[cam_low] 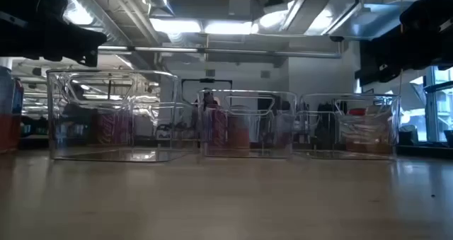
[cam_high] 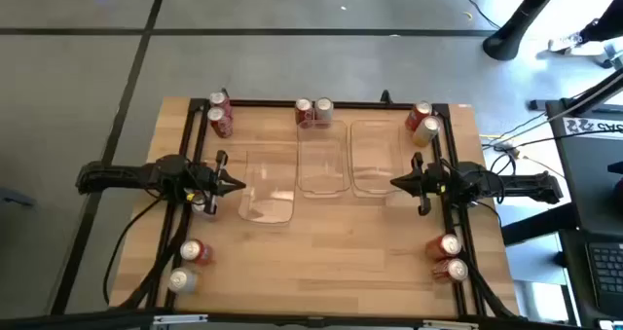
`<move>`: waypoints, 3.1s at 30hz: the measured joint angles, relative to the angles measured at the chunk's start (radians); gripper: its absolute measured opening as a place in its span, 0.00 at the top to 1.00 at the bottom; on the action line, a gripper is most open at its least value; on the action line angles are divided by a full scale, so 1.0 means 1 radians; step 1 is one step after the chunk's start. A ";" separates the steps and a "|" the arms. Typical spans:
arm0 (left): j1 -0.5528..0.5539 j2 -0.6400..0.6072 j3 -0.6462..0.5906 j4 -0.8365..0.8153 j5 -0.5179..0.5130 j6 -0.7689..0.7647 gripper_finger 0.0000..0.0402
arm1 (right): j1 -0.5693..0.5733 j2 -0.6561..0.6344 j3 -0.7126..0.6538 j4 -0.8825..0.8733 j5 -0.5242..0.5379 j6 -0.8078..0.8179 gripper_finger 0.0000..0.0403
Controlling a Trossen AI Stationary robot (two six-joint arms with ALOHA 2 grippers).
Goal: Sort soda cans
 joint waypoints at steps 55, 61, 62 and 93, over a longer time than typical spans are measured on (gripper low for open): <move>0.000 0.000 0.000 0.000 0.000 0.000 0.97 | 0.000 0.002 0.000 0.036 0.054 0.013 0.98; 0.000 0.000 0.000 0.003 -0.007 0.000 0.97 | 0.000 0.002 0.008 0.035 0.143 -0.002 0.98; 0.001 0.000 -0.001 0.003 -0.028 0.000 0.97 | 0.000 0.003 0.014 0.033 0.177 -0.014 0.98; 0.003 0.004 0.001 0.391 -0.437 -0.085 0.97 | -0.431 0.756 0.410 0.268 0.348 -0.175 0.98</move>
